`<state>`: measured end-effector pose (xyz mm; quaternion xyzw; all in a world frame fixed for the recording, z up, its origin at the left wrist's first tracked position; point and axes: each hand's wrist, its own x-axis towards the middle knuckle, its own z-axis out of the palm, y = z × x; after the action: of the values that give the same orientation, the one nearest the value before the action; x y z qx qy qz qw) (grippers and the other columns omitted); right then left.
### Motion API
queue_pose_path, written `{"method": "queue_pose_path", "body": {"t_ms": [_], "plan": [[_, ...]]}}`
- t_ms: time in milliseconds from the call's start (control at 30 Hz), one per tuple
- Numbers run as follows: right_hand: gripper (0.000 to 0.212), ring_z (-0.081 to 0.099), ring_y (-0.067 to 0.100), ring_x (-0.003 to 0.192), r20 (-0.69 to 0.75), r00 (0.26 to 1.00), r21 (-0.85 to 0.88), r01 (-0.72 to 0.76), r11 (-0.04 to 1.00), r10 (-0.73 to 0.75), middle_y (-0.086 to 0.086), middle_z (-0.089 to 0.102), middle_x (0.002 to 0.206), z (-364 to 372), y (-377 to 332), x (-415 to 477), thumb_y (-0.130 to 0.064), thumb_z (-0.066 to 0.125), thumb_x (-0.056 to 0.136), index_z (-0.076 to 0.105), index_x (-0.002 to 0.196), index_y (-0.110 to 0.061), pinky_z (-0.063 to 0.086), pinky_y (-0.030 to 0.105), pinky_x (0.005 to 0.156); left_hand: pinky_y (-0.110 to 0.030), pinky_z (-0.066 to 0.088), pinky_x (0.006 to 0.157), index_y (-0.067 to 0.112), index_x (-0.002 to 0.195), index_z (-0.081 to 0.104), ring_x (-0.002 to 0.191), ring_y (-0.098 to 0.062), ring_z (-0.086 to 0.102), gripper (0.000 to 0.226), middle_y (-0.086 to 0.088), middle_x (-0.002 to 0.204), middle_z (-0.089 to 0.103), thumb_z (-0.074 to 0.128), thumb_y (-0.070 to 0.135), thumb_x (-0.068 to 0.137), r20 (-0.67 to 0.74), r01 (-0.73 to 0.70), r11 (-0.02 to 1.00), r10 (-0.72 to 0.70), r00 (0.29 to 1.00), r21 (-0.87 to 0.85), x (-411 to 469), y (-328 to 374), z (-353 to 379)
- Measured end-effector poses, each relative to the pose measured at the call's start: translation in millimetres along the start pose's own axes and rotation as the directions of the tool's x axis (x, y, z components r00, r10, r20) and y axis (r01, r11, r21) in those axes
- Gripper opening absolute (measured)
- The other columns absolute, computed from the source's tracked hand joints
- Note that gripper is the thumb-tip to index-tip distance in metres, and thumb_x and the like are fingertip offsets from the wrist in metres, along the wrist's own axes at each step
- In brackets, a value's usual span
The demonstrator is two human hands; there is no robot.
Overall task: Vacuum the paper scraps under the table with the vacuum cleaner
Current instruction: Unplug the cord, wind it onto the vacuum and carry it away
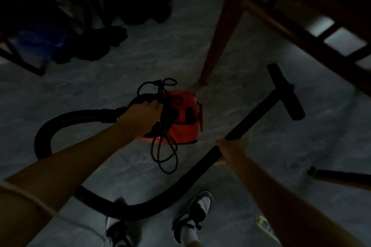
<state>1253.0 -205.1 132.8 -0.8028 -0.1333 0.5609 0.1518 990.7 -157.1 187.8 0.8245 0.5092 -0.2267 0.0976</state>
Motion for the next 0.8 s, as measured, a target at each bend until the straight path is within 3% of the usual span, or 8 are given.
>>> {"method": "queue_pose_path", "body": {"t_ms": [67,133,200,300,500,600,667,800], "plan": [[0.016,0.062,0.029,0.078,0.027,1.0,0.054,0.007,0.998,-0.009,0.013,0.062,0.096,24.2,8.3,-57.3,-0.011,0.068,0.086,0.056,0.096,-0.009,0.05,0.031,0.034,-0.023,0.047,0.041,0.001,0.106,0.07,0.061,-0.023,0.066,0.054,-0.016,0.092,0.071,0.086,0.024,0.06,-0.082,-0.045,0.996,0.051,0.995,0.076,-38.8,-25.5,-9.8],[0.016,0.062,0.03,0.079,0.046,0.999,0.103,-0.023,0.994,0.018,0.013,0.061,0.092,52.9,18.0,-106.8,-0.009,0.069,0.086,0.055,0.094,-0.008,0.053,0.034,0.038,-0.017,0.033,0.031,0.008,0.082,0.075,0.043,-0.015,0.059,0.048,-0.006,0.069,0.07,0.093,0.026,0.041,-0.153,-0.088,0.989,0.107,0.982,0.122,-77.6,-50.6,-14.6],[0.016,0.063,0.031,0.075,0.082,0.996,0.094,-0.036,0.995,0.028,0.013,0.062,0.087,88.0,26.6,-149.3,-0.009,0.069,0.086,0.056,0.095,-0.005,0.054,0.035,0.044,-0.023,0.038,0.041,0.007,0.098,0.071,0.061,-0.02,0.064,0.04,-0.009,0.086,0.069,0.083,0.024,0.064,-0.059,-0.047,0.995,0.052,0.997,0.09,-120.7,-75.2,-29.5],[0.019,0.064,0.033,0.07,0.101,0.994,0.054,-0.057,0.997,0.051,0.013,0.061,0.08,137.7,31.6,-211.0,-0.01,0.07,0.086,0.057,0.097,-0.002,0.055,0.036,0.046,-0.038,0.048,0.069,0.001,0.13,0.046,0.102,-0.032,0.058,0.037,-0.019,0.127,0.052,0.044,0.009,0.094,-0.043,0.043,0.998,-0.041,0.998,0.046,-173.6,-112.6,-30.4],[0.021,0.062,0.037,0.075,0.199,0.98,0.079,-0.045,0.996,0.028,0.025,0.062,0.104,210.8,25.2,-336.0,-0.006,0.065,0.088,0.059,0.106,0.002,0.053,0.043,0.049,-0.044,0.05,0.081,0.001,0.123,0.05,0.101,-0.035,0.058,0.033,-0.021,0.122,0.054,0.042,0.005,0.092,-0.092,0.11,0.994,-0.108,0.99,0.019,-300.8,-177.4,-34.7],[0.009,0.06,0.035,0.071,0.24,0.97,0.135,-0.002,0.991,-0.03,0.025,0.059,0.103,238.5,17.4,-385.8,-0.004,0.06,0.091,0.057,0.096,0.002,0.053,0.039,0.036,-0.048,0.046,0.092,0.001,0.128,0.048,0.108,-0.036,0.055,0.036,-0.021,0.127,0.052,0.043,0.007,0.092,-0.106,0.146,0.989,-0.143,0.984,0.022,-350.6,-210.1,-41.6],[0.018,0.058,0.034,0.07,0.243,0.968,0.173,0.019,0.985,-0.061,0.023,0.057,0.103,256.4,9.3,-411.5,-0.009,0.058,0.093,0.054,0.108,0.0,0.052,0.04,0.034,-0.045,0.044,0.094,0.002,0.13,0.046,0.112,-0.035,0.053,0.038,-0.018,0.13,0.05,0.043,0.009,0.093,-0.108,0.165,0.986,-0.163,0.981,0.018,-375.6,-233.4,-49.2],[0.026,0.059,0.035,0.071,0.248,0.967,0.185,0.005,0.983,-0.052,0.02,0.058,0.09,289.2,-17.4,-434.7,-0.017,0.056,0.096,0.051,0.116,-0.001,0.057,0.052,0.057,-0.042,0.044,0.089,0.004,0.129,0.046,0.113,-0.033,0.053,0.036,-0.016,0.132,0.05,0.041,0.014,0.095,-0.085,0.201,0.98,-0.2,0.976,-0.004,-403.1,-278.8,-60.1]]}}
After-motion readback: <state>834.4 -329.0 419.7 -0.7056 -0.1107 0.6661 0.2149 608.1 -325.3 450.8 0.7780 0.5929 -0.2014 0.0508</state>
